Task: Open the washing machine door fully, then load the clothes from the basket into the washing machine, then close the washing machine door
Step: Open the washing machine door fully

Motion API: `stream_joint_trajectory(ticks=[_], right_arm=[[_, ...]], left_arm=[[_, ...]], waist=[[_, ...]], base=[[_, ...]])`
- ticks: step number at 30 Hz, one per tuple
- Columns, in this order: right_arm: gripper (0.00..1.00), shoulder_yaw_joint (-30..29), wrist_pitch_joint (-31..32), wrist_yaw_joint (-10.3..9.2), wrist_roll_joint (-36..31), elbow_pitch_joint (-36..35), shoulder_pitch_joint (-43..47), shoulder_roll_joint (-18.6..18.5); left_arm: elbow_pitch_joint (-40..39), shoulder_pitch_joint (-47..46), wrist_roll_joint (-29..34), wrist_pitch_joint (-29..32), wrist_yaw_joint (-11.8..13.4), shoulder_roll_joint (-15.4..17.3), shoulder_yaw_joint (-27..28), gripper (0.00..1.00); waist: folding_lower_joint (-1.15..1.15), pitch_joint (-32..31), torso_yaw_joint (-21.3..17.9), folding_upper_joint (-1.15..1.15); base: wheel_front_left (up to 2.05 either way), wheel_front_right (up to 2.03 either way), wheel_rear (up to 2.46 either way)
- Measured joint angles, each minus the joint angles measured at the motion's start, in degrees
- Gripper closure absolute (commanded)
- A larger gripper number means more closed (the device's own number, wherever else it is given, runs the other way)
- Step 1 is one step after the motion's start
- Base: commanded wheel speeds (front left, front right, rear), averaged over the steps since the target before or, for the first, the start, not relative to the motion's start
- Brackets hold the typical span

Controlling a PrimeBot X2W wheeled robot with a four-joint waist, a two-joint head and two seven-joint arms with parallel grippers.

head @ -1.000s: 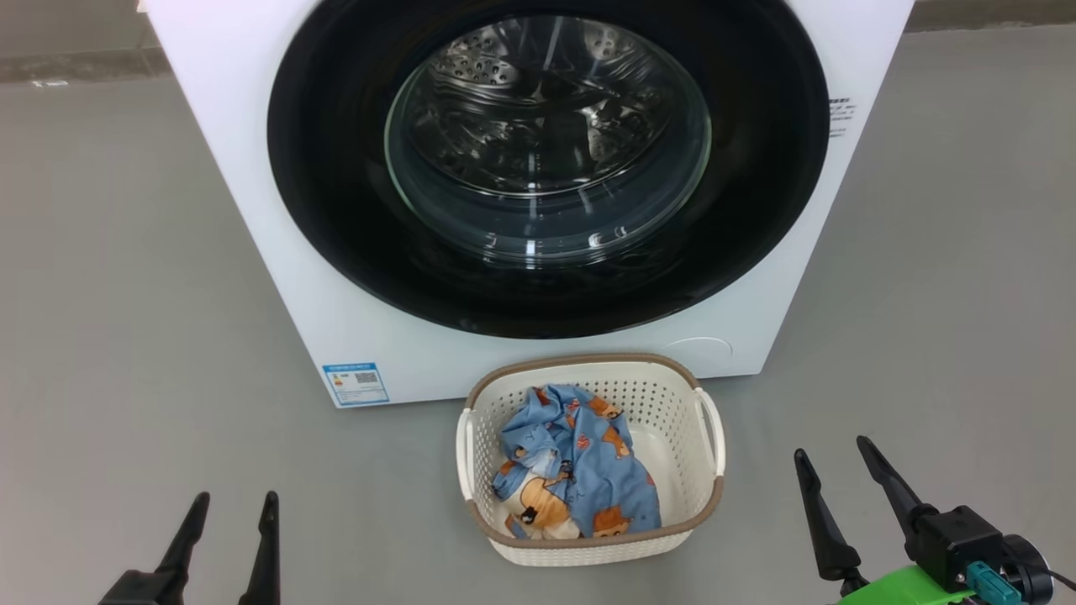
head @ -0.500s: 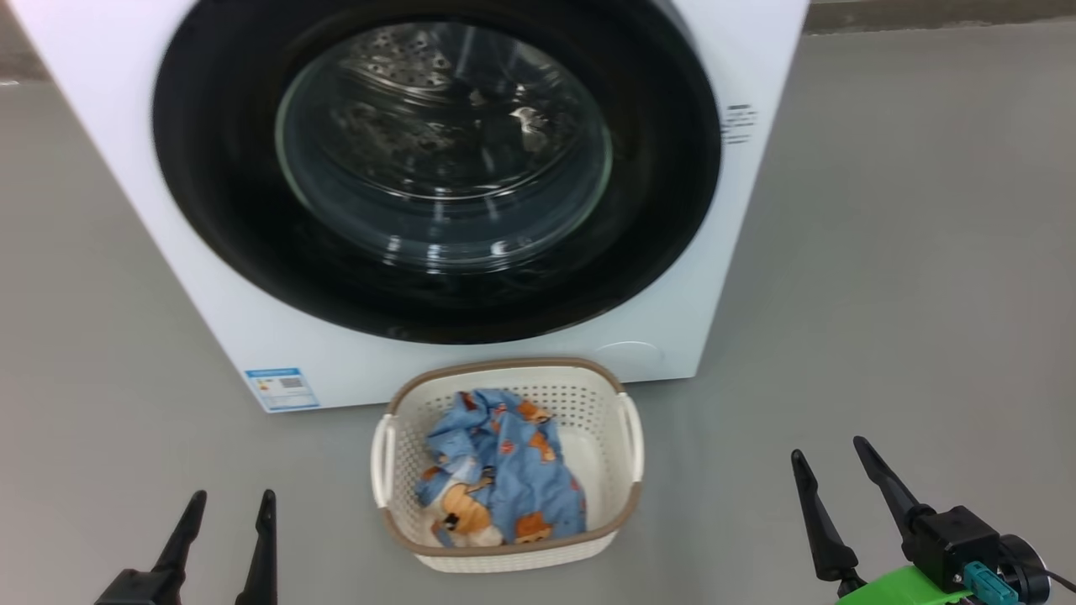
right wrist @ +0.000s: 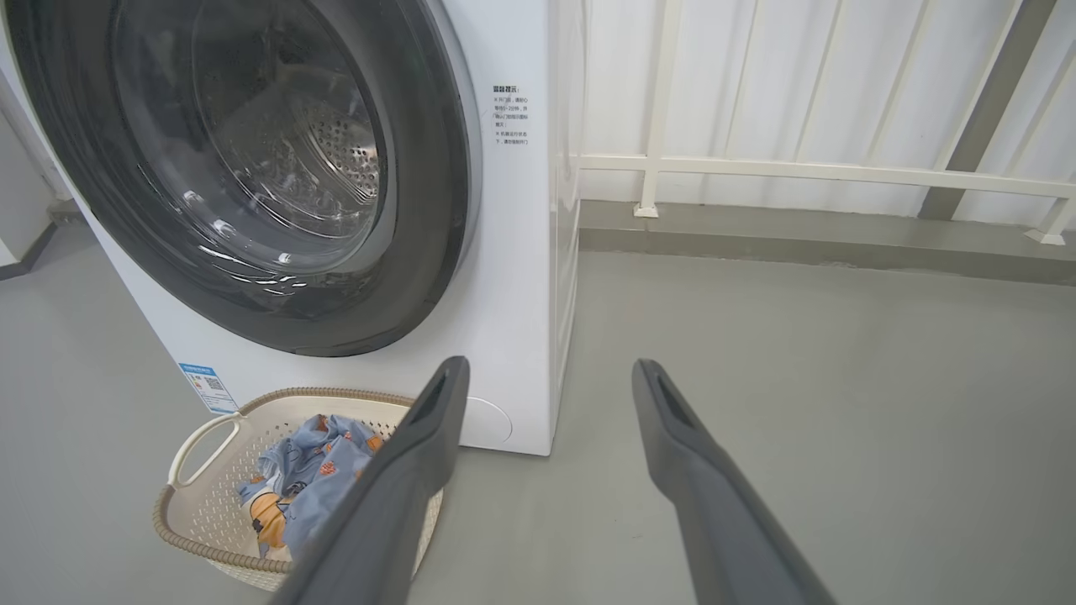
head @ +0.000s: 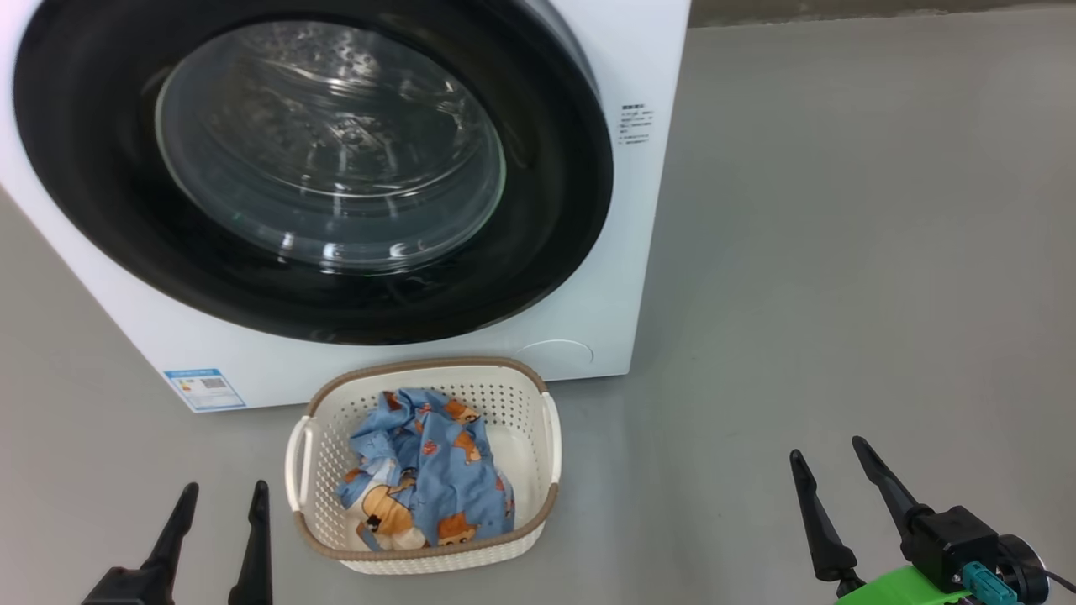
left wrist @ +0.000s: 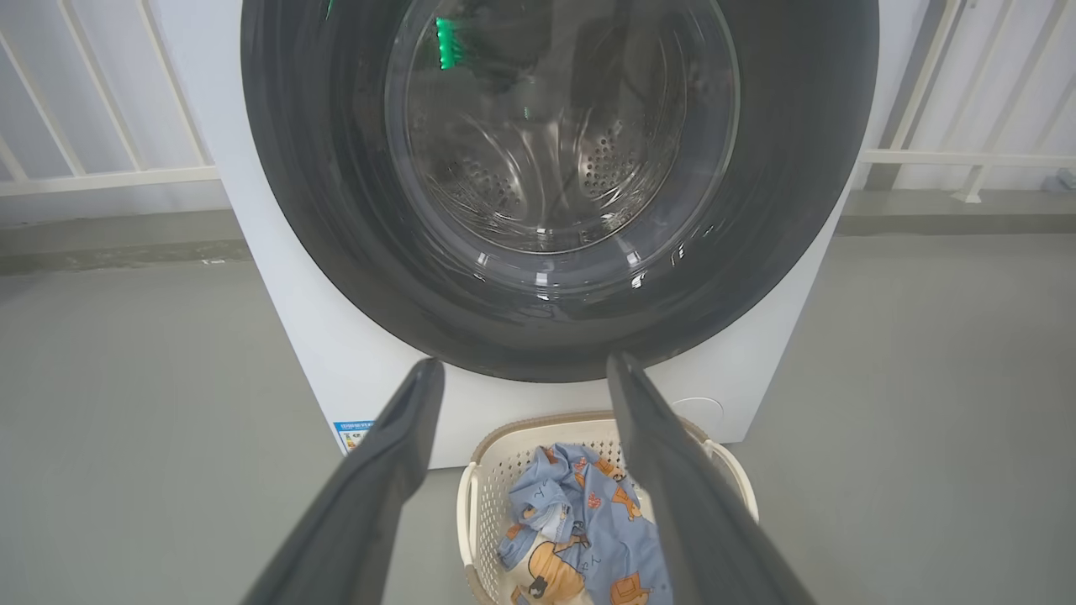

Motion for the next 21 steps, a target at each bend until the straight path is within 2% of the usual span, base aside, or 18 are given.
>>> stream_joint_trajectory(ticks=[15,16,17,21], right_arm=[[0.00,0.0,0.0,0.00,0.1,-0.5,0.0,0.2],[0.34,0.1,0.0,0.00,0.2,-0.6,0.0,0.2],[1.00,0.4,0.0,0.00,0.4,-0.6,0.0,0.2],[1.00,0.7,0.0,0.00,1.1,-0.7,0.0,0.2]], left_arm=[[0.2,0.0,-0.1,0.0,0.0,0.0,-0.1,0.00],[0.2,0.0,-0.1,0.0,0.0,0.0,-0.1,0.00],[0.2,0.0,-0.1,0.0,0.0,0.0,-0.1,0.00],[0.2,0.0,-0.1,0.0,0.0,0.0,0.0,0.00]], waist=[[0.00,-0.2,-0.1,0.00],[0.00,-0.2,-0.1,0.00],[0.00,-0.2,-0.1,0.00],[0.00,0.0,0.0,0.00]], base=[[0.05,0.05,-0.11],[0.00,0.00,0.00],[0.00,0.00,0.00],[0.00,0.00,0.00]])
